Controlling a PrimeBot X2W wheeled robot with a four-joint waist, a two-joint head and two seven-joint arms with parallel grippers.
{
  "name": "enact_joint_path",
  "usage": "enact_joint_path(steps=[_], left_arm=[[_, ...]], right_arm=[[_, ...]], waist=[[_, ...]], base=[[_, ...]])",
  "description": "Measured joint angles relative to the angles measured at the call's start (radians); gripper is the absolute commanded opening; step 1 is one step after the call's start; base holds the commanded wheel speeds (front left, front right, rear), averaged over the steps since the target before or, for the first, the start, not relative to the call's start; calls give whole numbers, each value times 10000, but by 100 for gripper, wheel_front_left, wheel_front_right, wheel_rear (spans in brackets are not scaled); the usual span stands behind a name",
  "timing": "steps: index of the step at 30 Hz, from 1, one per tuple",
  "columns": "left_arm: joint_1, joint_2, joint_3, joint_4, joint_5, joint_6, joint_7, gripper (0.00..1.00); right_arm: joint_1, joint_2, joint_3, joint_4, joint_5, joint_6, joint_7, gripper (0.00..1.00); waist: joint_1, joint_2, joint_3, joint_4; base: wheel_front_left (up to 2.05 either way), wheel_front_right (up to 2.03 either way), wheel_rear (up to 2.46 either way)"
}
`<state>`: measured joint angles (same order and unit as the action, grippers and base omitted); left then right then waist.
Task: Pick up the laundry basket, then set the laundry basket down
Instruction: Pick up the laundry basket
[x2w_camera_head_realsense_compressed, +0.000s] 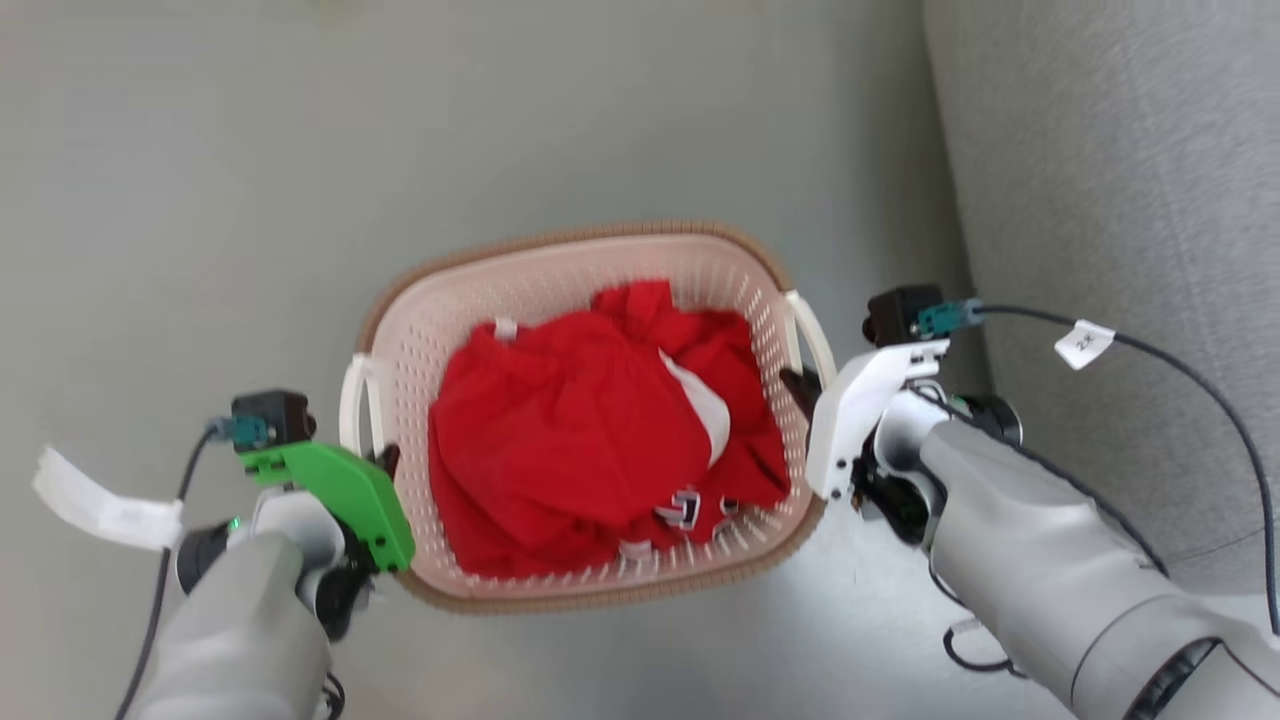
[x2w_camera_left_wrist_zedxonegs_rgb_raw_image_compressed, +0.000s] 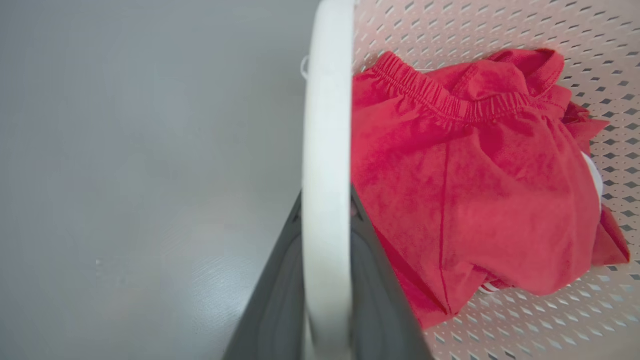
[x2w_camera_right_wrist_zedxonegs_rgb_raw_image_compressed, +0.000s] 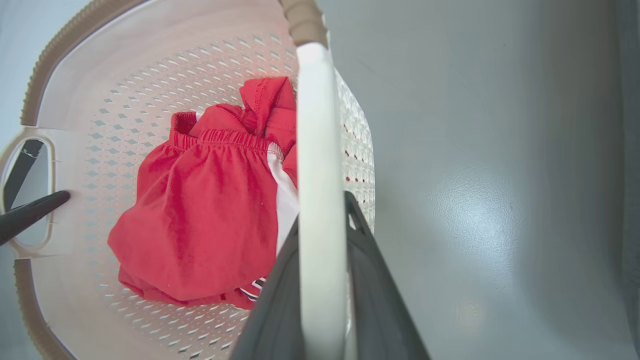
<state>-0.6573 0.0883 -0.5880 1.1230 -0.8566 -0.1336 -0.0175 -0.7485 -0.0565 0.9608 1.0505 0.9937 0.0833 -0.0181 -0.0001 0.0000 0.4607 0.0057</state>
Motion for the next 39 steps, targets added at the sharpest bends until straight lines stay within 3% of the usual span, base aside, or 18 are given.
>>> enact_joint_path(steps=[21, 39], left_arm=[[1483, -174, -318, 263, -207, 0, 230, 0], [2078, -309, -502, 566, -466, 0, 784, 0]], right_arm=[[1555, -19, 635, -40, 825, 0, 736, 0], [2137, -40, 1024, -35, 1289, 0, 1601, 0]], waist=[[0, 0, -2850, -206], [0, 1, -4004, -255]], base=[[0, 0, 0], [0, 0, 0]])
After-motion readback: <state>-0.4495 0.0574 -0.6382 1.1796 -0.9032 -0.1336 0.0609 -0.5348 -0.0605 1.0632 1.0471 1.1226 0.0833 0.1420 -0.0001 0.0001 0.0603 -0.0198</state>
